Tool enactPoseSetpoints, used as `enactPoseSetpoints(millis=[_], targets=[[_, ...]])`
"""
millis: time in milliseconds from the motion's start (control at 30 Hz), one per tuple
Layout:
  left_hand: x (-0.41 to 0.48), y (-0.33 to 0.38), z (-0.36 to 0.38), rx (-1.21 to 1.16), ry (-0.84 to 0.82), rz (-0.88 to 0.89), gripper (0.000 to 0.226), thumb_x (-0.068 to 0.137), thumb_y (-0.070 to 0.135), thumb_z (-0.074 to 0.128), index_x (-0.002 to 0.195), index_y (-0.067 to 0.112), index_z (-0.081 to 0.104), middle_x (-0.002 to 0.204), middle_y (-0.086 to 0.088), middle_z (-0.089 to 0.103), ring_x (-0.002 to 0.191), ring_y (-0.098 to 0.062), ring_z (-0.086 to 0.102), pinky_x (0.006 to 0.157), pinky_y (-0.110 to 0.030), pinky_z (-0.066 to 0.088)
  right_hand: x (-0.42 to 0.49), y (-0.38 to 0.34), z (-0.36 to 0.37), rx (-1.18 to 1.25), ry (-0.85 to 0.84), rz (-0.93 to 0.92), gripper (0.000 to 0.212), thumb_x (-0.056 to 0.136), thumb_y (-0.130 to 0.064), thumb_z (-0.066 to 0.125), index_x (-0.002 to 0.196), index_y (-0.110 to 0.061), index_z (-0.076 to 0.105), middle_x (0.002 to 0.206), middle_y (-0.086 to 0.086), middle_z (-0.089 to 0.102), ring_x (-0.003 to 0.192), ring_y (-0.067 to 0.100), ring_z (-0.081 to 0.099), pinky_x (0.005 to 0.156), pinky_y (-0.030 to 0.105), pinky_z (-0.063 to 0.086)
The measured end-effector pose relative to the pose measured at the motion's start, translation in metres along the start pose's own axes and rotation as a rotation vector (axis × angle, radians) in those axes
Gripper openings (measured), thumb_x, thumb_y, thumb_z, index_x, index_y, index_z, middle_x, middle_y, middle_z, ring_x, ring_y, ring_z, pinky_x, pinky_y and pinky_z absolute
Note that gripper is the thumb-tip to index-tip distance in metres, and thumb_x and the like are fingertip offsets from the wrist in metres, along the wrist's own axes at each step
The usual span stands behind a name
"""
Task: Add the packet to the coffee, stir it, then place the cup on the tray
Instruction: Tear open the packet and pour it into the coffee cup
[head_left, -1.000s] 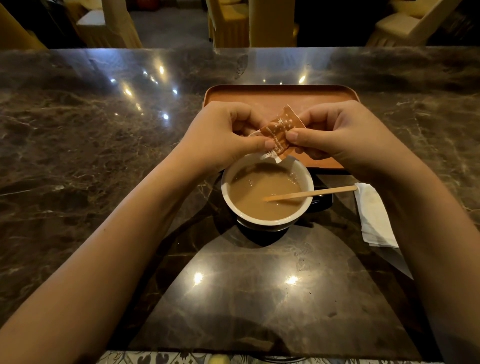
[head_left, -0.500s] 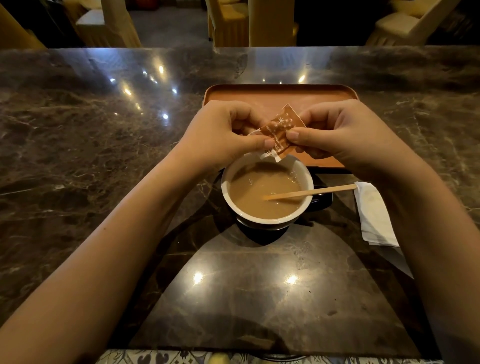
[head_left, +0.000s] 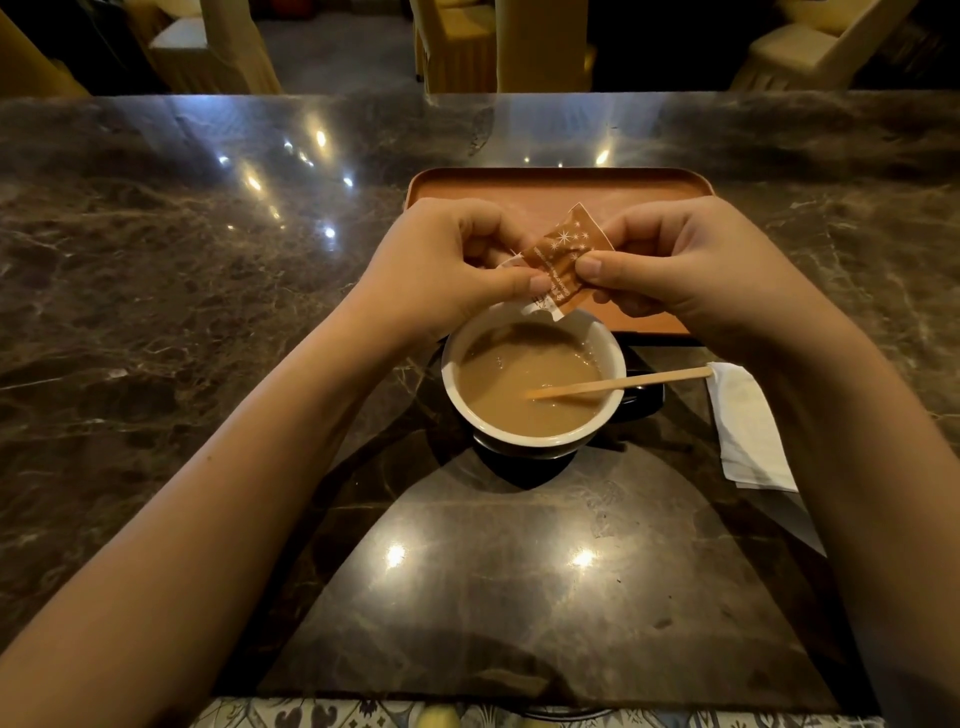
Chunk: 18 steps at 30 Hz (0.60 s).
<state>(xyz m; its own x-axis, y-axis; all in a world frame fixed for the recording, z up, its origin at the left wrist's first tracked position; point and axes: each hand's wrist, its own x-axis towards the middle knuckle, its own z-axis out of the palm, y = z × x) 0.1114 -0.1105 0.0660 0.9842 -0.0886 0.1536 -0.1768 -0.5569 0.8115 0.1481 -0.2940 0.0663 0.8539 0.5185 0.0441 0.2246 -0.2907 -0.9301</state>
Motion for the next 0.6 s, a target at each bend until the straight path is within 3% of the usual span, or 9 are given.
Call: enactPoseSetpoints(millis=[167,300,467,600], targets=[[-0.0018,0.0010,0.0006,0.011,-0.014,0.006,0.019,0.072,0.017,0.074,0.090,0.013,0.067,0.078,0.005,0.068,0.077,-0.016,0.068,0.075,-0.023,0.056,-0.0002,0.0008,0.0029,-0.026,0.014,-0.016,0.014,0.082,-0.013,0.062,0.090,-0.002,0.067,0.067,0.003,0.066,0.055,0.007,0.053,0.049,0.014,0.042],[-0.0008,-0.0008,0.0015,0.030,0.006,-0.014,0.019,0.073,0.019,0.074,0.090,0.015,0.067,0.078,0.003,0.069,0.075,-0.014,0.067,0.073,-0.019,0.054,0.0002,0.0006,0.0028,-0.025,0.000,-0.006,0.008,0.082,-0.013,0.062,0.086,-0.007,0.066,0.059,-0.006,0.067,0.054,0.005,0.054,0.049,0.013,0.043],[-0.0017,0.0035,-0.0027,-0.024,-0.045,-0.009,0.022,0.071,0.020,0.075,0.091,0.017,0.068,0.087,0.003,0.071,0.081,-0.013,0.068,0.078,-0.022,0.055,0.0002,0.0008,0.0015,-0.023,0.031,-0.016,0.015,0.083,-0.013,0.061,0.093,-0.003,0.066,0.068,0.002,0.065,0.056,0.006,0.054,0.050,0.014,0.043],[-0.0018,0.0047,-0.0020,-0.009,-0.050,0.012,0.024,0.070,0.020,0.074,0.093,0.017,0.068,0.091,0.004,0.070,0.083,-0.009,0.067,0.080,-0.019,0.053,0.0004,0.0010,0.0014,-0.011,0.030,-0.012,0.012,0.082,-0.013,0.062,0.090,-0.006,0.066,0.061,-0.003,0.066,0.053,0.003,0.054,0.049,0.013,0.043]])
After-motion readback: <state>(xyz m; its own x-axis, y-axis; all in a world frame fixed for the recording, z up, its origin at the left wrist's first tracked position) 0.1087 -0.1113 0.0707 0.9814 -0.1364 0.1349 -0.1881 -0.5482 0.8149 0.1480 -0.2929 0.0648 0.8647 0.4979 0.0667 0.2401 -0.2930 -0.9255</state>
